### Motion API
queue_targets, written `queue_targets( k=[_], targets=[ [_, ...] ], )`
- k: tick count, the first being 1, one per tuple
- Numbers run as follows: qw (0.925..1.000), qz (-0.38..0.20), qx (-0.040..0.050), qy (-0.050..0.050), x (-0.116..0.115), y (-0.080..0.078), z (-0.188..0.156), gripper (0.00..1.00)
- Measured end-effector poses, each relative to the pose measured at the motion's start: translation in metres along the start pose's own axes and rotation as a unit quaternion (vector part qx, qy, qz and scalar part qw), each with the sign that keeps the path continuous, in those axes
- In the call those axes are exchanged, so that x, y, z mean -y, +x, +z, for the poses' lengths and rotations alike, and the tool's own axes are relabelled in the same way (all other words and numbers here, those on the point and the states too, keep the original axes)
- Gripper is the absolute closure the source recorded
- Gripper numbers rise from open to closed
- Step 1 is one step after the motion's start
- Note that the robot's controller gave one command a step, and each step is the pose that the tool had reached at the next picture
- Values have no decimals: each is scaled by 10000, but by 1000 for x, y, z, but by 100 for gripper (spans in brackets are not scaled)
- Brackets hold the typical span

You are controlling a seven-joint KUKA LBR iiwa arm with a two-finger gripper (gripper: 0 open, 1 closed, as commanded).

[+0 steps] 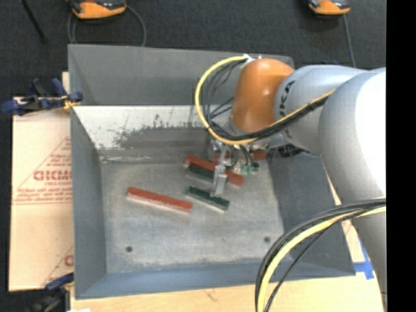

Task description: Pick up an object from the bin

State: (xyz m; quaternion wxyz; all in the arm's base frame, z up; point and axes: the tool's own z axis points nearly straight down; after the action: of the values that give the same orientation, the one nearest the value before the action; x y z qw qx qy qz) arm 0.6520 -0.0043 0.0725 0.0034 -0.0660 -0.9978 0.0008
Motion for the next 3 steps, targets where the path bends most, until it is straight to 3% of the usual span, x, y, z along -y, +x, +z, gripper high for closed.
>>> queue_targets(
  k=[1,2,3],
  targets=[
    [10000,-9,-5,3,1,1,-1,0],
    [10000,-14,95,-8,1,-4,-6,100],
    [10000,-22,86,-8,2,-7,-55,100]
  ],
)
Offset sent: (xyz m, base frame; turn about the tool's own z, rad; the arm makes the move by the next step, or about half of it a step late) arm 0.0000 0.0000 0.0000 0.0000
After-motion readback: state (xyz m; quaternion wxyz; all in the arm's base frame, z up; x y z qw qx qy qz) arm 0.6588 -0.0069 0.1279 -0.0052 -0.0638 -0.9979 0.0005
